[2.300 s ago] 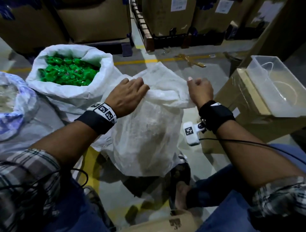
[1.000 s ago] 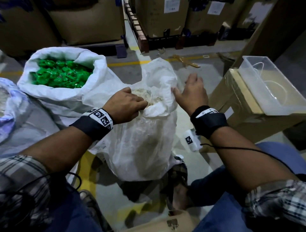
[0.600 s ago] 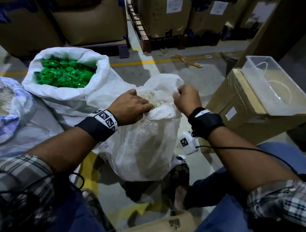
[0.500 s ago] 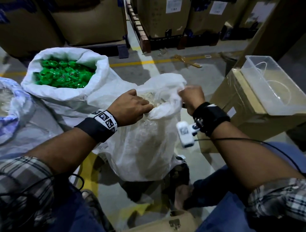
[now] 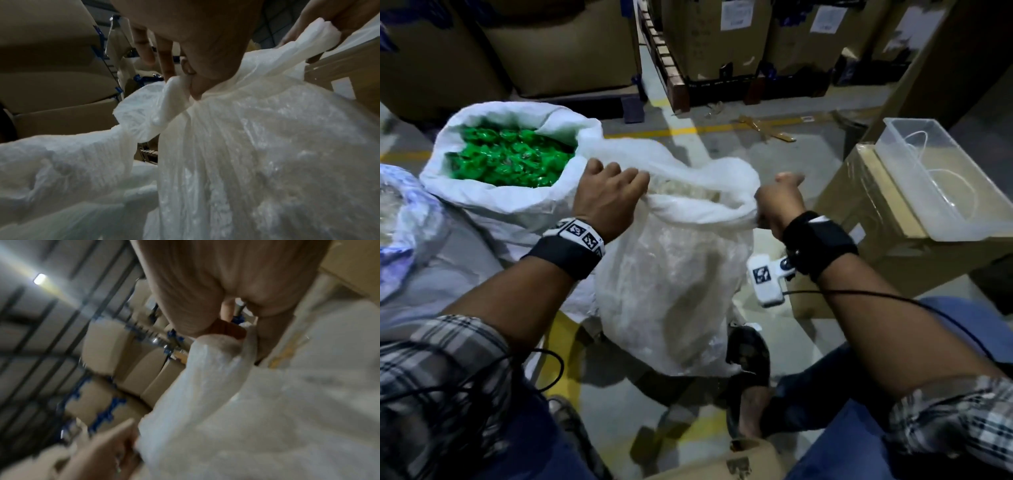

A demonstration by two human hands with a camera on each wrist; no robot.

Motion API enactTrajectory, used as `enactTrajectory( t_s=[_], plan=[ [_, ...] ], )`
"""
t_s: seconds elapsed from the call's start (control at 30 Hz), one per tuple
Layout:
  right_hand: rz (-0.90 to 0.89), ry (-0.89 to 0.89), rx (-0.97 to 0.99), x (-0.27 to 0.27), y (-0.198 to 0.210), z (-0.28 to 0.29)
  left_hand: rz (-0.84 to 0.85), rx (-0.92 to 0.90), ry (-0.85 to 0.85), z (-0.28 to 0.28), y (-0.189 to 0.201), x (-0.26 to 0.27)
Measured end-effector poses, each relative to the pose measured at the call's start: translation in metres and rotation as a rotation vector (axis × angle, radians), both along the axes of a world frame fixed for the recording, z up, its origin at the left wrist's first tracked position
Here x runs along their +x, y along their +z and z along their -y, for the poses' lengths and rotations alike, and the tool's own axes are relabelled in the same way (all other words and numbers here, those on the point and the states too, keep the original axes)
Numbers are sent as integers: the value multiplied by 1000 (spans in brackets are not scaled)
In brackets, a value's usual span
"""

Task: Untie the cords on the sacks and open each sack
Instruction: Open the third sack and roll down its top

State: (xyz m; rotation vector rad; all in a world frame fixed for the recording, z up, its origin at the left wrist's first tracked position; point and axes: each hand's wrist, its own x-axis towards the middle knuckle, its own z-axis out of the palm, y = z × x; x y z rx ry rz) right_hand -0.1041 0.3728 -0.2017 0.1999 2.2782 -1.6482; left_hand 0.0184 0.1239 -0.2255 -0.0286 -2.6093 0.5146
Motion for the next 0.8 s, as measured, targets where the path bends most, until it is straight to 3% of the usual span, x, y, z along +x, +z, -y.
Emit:
enactTrajectory(
  t_s=[0.07, 0.13, 0.17, 0.3, 0.4, 0.53, 0.63, 0.73, 0.8],
  plan=[
    [-189, 113, 216, 5, -13, 4, 93, 13, 61, -2, -7, 4],
    [-161, 188, 300, 3, -21, 4, 123, 4, 115, 1, -7, 4],
    [-66, 189, 229, -1, -19, 2, 121, 17, 140, 5, -6, 3],
    [405, 11, -356, -6, 4, -21, 161, 111, 286, 24, -4, 9],
    [447, 22, -393, 14, 9, -21, 347, 134, 311, 10, 3, 6],
    [428, -60, -447, 21, 5, -11, 732, 120, 385, -24, 23, 1],
    [456, -33, -418, 15, 1, -9, 918, 362, 149, -44, 34, 5],
    [518, 96, -406, 13, -3, -9, 813, 773, -30, -69, 30, 13],
    [401, 197, -297, 15, 1, -3, 705, 756, -40, -83, 21, 15]
  ],
)
